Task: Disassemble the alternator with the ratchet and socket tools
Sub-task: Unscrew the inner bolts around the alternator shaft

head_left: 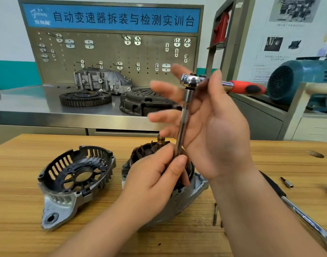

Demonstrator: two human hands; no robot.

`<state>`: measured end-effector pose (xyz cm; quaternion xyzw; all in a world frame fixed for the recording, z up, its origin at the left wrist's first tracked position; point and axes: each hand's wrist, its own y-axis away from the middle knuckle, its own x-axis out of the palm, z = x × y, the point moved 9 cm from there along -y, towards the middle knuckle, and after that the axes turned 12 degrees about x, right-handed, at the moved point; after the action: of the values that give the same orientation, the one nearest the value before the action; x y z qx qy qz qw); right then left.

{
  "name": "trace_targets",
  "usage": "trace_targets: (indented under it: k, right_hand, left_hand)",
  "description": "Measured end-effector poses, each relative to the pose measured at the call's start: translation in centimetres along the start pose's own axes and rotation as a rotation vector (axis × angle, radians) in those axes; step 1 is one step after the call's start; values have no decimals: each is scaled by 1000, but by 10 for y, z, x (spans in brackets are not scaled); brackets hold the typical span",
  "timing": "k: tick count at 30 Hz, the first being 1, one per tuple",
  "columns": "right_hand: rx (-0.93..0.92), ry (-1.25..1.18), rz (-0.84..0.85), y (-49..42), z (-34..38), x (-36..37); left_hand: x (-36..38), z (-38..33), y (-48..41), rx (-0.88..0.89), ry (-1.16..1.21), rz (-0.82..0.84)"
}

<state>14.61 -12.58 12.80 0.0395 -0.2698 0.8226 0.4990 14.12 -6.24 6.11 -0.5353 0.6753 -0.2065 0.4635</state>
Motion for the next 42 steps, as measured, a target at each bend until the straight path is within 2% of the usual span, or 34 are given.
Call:
trace_targets:
  k: [4,10,12,15,16,21,24,27,30,32,34,39,42]
  right_hand:
    - [-6,42,29,-1,-4,3]
    - [-331,339,-148,12,26,0]
    - [-301,438,-158,11,27,3]
    - [-344,334,-106,11,27,3]
    - [-329,265,-85,10,25,2]
    - [-31,39,21,0,-1,-1]
    - [-21,48,15,-2,-3,-3]
    - [-149,169,-82,2,7,-6]
    - [-415,422,-200,15,31,-3]
    - [-515,508,-198,20,37,2]
    - [-464,446,-169,16,34,1]
    - [-64,88,-55,0,3,-8]
    - [30,32,-9,-3,-3,-8]
  left_hand:
    - [-1,-1,0,13,-13,6]
    - [-2,1,-1,-31,10,-18]
    - [-1,1,-1,-26,-2,-14]
    - [-3,2,0,-15,-14,-32]
    - [-2,2,0,-18,0,-36]
    - [1,0,2,-1,12,-10]
    - [0,-1,1,14,-50,-4]
    - [-1,0,0,2,-48,-13]
    - [-1,1,0,-13,-22,-22]
    - [-1,0,1,-10,-33,-21]
    - [-1,1,1,-6,-30,-30]
    - [-1,1,1,1,14,-31]
    - [0,-1,1,17,-28,-13]
